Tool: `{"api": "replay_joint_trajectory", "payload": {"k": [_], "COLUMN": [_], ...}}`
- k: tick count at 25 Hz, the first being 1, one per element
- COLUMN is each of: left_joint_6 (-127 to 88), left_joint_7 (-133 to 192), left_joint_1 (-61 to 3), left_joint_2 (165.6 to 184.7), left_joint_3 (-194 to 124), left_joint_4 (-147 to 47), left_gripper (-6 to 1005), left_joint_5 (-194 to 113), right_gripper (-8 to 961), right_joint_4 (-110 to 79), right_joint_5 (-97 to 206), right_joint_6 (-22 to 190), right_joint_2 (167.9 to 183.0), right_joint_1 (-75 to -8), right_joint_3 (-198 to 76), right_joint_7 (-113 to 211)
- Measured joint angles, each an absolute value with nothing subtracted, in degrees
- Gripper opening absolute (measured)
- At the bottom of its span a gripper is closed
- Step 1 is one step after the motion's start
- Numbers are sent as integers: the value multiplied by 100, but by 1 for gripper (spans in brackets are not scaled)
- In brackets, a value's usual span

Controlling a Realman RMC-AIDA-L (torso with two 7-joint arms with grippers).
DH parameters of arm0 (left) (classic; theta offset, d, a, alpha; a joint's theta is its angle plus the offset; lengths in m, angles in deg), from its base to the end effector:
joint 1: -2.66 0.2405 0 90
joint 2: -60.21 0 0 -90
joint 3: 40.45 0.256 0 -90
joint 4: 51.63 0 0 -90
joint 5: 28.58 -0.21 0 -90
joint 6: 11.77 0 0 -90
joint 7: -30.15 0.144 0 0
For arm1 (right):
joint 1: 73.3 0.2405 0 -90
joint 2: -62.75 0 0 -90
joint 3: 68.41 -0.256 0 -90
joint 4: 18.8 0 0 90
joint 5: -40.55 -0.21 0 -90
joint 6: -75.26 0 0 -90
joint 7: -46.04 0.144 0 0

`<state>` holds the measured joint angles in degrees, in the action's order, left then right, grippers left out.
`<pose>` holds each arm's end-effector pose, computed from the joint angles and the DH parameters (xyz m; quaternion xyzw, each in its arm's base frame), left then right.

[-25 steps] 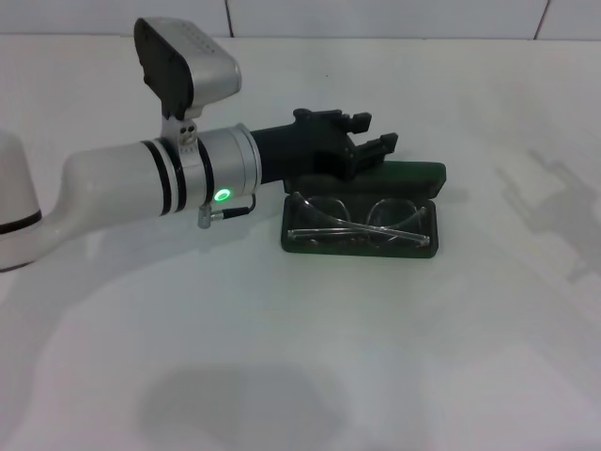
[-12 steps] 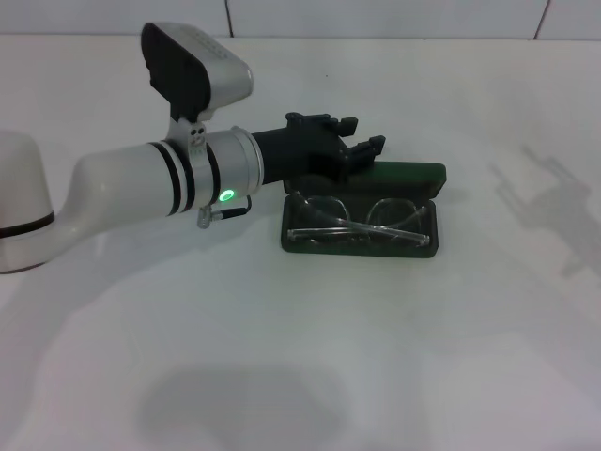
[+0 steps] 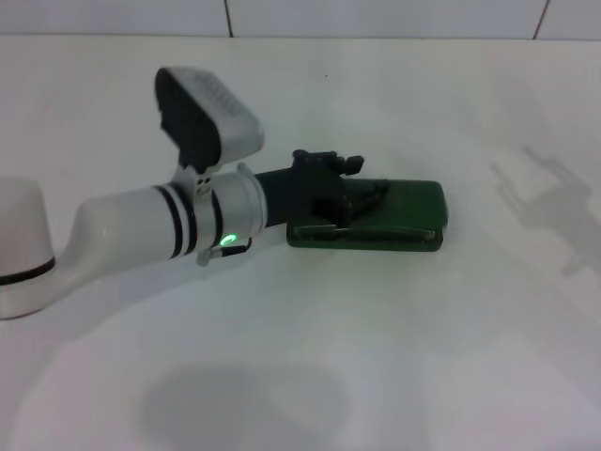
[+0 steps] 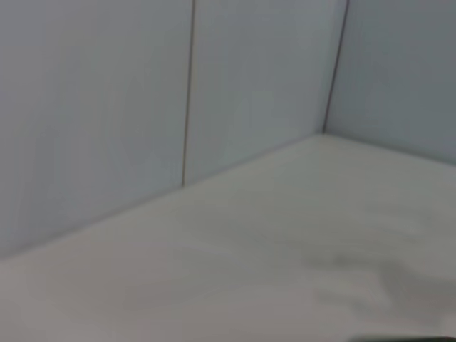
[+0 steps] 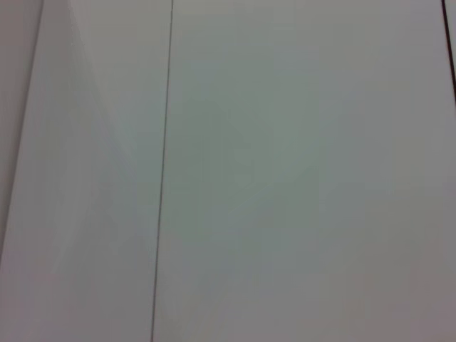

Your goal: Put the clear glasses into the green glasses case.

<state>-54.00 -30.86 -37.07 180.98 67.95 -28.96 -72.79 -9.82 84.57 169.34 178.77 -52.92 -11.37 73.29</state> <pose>-0.1970 0.3656 -0.1317 -0.9378 -0.1945 -0.1957 0.2107 0.3058 0.2908 0.0386 -0.7369 0.0885 0.4478 0.4986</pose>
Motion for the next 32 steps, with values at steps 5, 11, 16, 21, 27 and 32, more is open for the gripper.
{"api": "replay_joint_trajectory", "payload": {"k": [5, 11, 16, 21, 27, 32], "left_joint_6": [-5429, -5823, -7466, -8765, -9506, -9791], "left_joint_7": [-2894, -2597, -2243, -2179, -1964, -1524], "left_joint_1": [-3546, -3449, -3169, -2794, -2374, -2064], "left_joint_2": [18097, 18088, 17957, 17636, 17315, 17281], "left_joint_3": [6798, 6799, 6505, 5695, 5470, 5466], "left_joint_4": [-2746, -2741, -2752, -2805, -2952, -2905], "left_gripper": [476, 491, 519, 546, 616, 704], "left_joint_5": [-7142, -6664, -6191, -6531, -6637, -6941], "right_gripper": [519, 519, 519, 519, 541, 646], "right_joint_4": [-984, -964, -581, 347, 563, 716], "right_joint_5": [8455, 8471, 8569, 9865, 11113, 11434], "right_joint_6": [16869, 16847, 16753, 16661, 16893, 16791], "right_joint_2": [17873, 17860, 17733, 17221, 17201, 17415], "right_joint_1": [-5274, -5243, -5209, -4852, -4291, -4266], "right_joint_3": [-1137, -1038, -504, 8, 39, 1], "right_joint_7": [7329, 7349, 7876, 9647, 10532, 10426]}}
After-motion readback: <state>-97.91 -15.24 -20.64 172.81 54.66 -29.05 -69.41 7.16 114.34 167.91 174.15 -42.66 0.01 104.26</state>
